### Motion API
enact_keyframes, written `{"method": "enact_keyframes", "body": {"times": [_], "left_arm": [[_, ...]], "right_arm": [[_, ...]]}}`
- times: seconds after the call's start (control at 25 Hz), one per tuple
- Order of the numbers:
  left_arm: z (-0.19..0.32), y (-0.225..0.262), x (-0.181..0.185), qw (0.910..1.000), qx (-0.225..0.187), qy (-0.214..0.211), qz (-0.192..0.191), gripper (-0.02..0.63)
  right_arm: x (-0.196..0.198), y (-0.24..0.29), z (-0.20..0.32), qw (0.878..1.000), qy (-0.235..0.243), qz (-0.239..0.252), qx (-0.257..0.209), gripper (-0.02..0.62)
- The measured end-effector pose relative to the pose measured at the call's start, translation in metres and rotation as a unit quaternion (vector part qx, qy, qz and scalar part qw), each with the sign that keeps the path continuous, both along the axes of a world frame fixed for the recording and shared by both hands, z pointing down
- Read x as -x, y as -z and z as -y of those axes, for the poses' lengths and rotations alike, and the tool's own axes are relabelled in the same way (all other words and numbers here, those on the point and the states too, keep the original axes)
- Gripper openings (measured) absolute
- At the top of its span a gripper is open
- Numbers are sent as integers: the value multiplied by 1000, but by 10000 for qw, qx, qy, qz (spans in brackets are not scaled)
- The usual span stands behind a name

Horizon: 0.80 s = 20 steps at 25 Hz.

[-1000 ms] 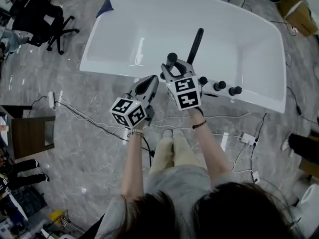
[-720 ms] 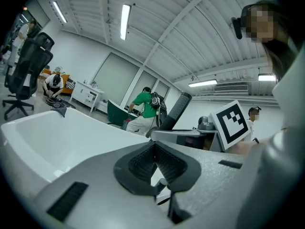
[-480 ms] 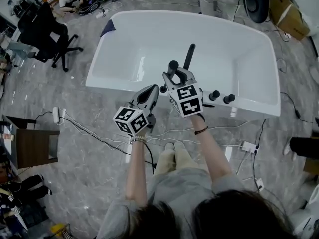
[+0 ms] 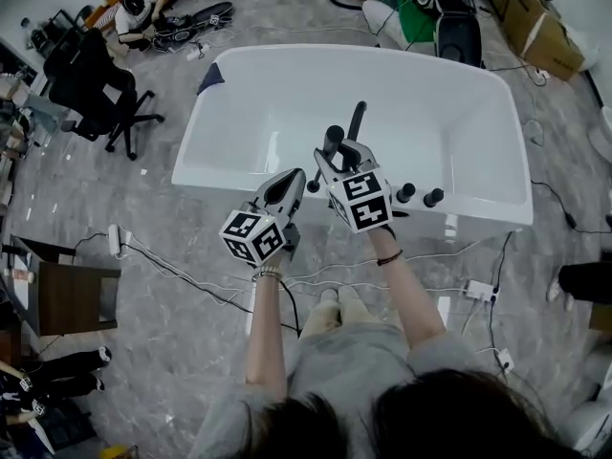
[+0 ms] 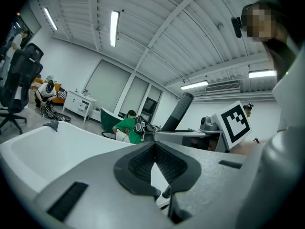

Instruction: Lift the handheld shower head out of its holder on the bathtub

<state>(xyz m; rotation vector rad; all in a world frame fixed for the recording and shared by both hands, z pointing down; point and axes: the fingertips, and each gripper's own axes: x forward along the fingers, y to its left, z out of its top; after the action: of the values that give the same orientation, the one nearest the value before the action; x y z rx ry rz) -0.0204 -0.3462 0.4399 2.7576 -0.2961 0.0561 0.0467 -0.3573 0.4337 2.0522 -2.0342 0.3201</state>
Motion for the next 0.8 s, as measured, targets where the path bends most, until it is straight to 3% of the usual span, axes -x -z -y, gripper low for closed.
{"method": "enact_keyframes", "body": {"times": [0.8], "left_arm": [[2,71,-2,9977,-648,-73,-185,5]], "right_arm": [[1,71,-15,9987,68,-104,-492,132]]}}
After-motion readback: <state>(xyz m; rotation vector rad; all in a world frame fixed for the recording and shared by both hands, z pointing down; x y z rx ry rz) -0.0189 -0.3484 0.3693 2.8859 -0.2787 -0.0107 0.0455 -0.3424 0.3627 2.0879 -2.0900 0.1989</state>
